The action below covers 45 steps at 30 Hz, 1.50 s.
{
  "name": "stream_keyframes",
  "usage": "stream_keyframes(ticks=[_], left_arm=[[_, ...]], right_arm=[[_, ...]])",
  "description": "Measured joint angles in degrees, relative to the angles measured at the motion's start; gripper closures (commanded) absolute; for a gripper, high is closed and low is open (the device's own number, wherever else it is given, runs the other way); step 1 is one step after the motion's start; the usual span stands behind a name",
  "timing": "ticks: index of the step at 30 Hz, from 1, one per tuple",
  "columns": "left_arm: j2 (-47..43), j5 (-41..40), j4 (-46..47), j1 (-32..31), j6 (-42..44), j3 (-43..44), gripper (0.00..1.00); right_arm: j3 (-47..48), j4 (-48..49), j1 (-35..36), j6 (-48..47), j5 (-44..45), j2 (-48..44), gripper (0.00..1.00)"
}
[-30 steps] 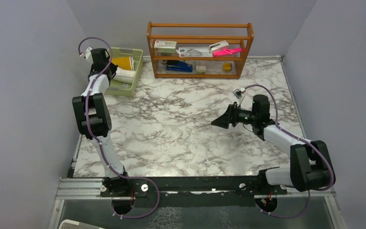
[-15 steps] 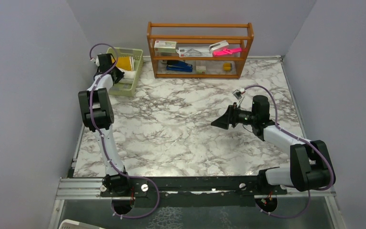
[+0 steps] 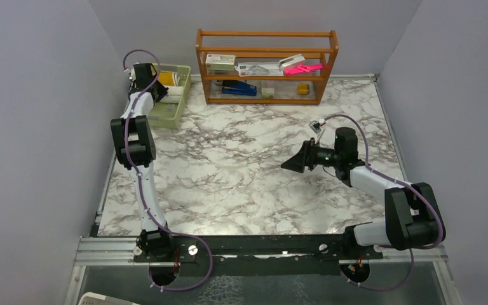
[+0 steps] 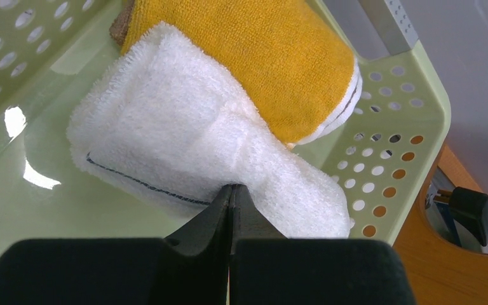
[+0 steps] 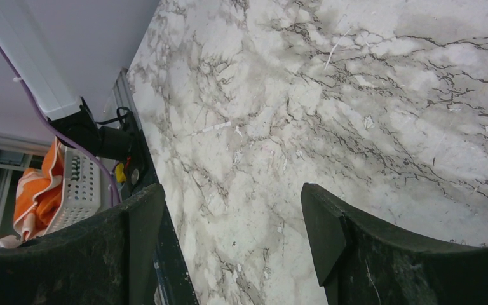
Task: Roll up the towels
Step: Reset both arms
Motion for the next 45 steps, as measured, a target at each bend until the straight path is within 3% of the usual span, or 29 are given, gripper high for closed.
stream_keyframes(ticks=[8, 10, 15, 16, 17, 19, 26, 40, 45], left_arm=[[0.9, -0.5, -1.8, 0.0, 1.0, 2.0, 1.00], [0.5, -0.5, -1.5, 0.0, 1.3, 1.4, 0.85], [-4.2, -0.5, -0.5, 0.1, 2.9, -3.4, 0.23], [-5.5, -0.5, -0.5, 0.1, 3.6, -3.7, 0.12], [-7.0, -0.4, -0.4, 0.1, 4.4, -3.7, 0.08], [-10.4, 0.5, -0.2, 0.1, 5.7, -3.7, 0.01], [-27.4, 8.5, 5.2, -0.8, 10.5, -13.2, 0.01], [-59.2, 15.9, 11.2, -12.2, 14.8, -50.3, 0.01], [-67.9, 16.2, 8.4, -14.4, 17.9, -54.4, 0.01]], right_arm=[[0.0, 0.0, 0.0, 0.0, 0.0, 0.3, 0.20], [0.0, 0.0, 0.0, 0.0, 0.0, 0.3, 0.20], [1.1, -0.6, 0.0, -0.1, 0.1, 0.0, 0.20], [1.6, -0.9, 0.0, -0.1, 0.2, 0.0, 0.15], [2.3, -0.9, 0.0, -0.1, 0.3, 0.0, 0.02], [3.4, -0.9, 0.0, 0.2, 0.5, -0.1, 0.00], [9.3, -5.1, 0.0, 1.4, 7.2, -0.2, 0.00], [14.5, -13.5, 0.0, 7.3, 27.4, -1.3, 0.00], [15.3, -14.9, 0.0, 6.7, 30.2, -2.7, 0.00]])
